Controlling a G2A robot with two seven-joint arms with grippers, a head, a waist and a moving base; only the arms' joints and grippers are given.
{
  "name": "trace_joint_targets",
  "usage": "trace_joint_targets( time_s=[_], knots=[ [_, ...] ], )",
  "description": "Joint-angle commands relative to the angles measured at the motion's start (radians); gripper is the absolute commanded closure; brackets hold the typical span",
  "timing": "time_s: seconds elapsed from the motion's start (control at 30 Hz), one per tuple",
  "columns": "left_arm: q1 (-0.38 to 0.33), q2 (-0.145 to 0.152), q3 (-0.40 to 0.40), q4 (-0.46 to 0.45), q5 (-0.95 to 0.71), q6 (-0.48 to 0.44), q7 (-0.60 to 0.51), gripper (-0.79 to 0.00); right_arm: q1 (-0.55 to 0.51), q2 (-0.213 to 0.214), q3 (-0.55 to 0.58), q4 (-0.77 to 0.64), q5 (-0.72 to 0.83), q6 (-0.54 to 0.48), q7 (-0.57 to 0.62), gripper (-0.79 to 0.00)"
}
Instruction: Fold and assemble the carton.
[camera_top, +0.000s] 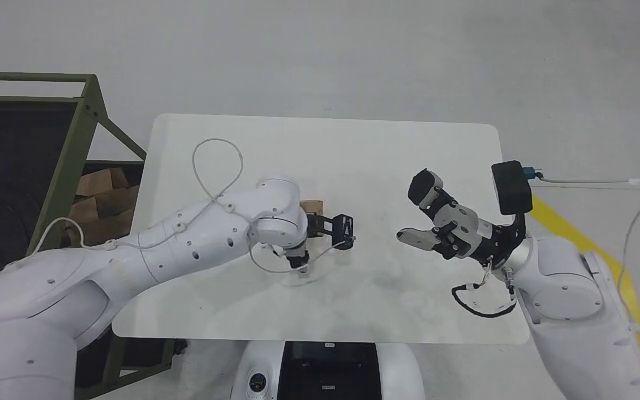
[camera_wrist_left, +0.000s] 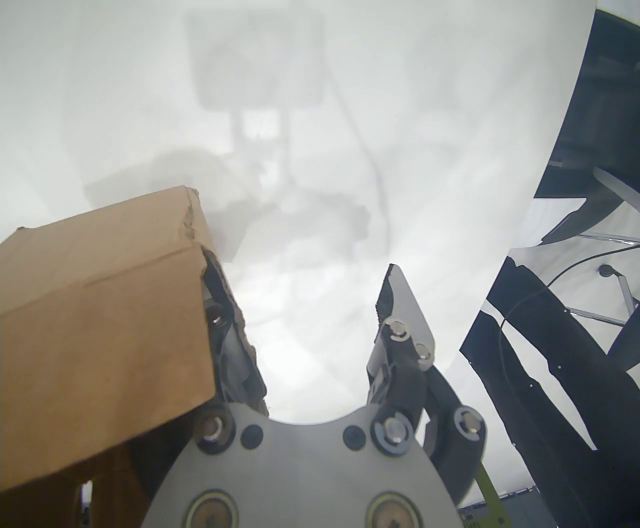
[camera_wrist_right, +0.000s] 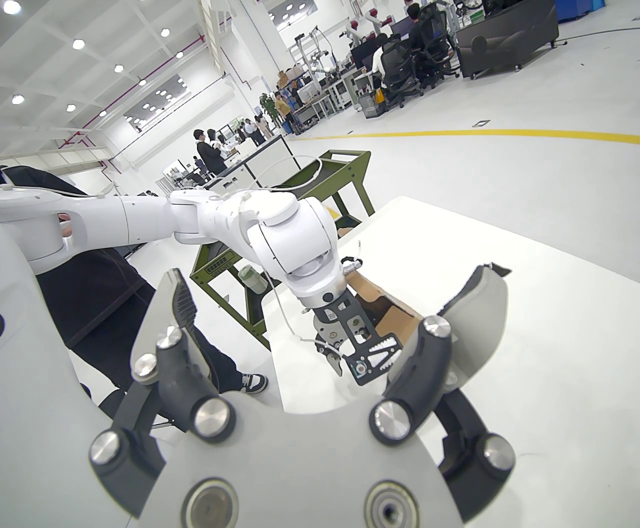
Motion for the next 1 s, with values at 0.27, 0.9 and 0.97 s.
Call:
trace_joint_targets(
  time_s=[0.27,0.9,0.97],
  knots=[
    [0.022,0.045,-0.084,-0.047,-0.052,-0.025,0.013,-0.428,0.000,0.000,0.000,0.000,0.000,0.000,0.000,-0.785],
    [0.030,0.154,-0.276,-0.211,-0.093,-0.045,0.029,-0.379,-0.003,0.001,0.011,0.088,-0.257,-0.112,-0.110,-0.785],
    [0.030,0.164,-0.280,-0.220,-0.100,-0.047,0.031,-0.382,-0.002,0.000,0.008,0.096,-0.265,-0.116,-0.120,-0.785]
  ],
)
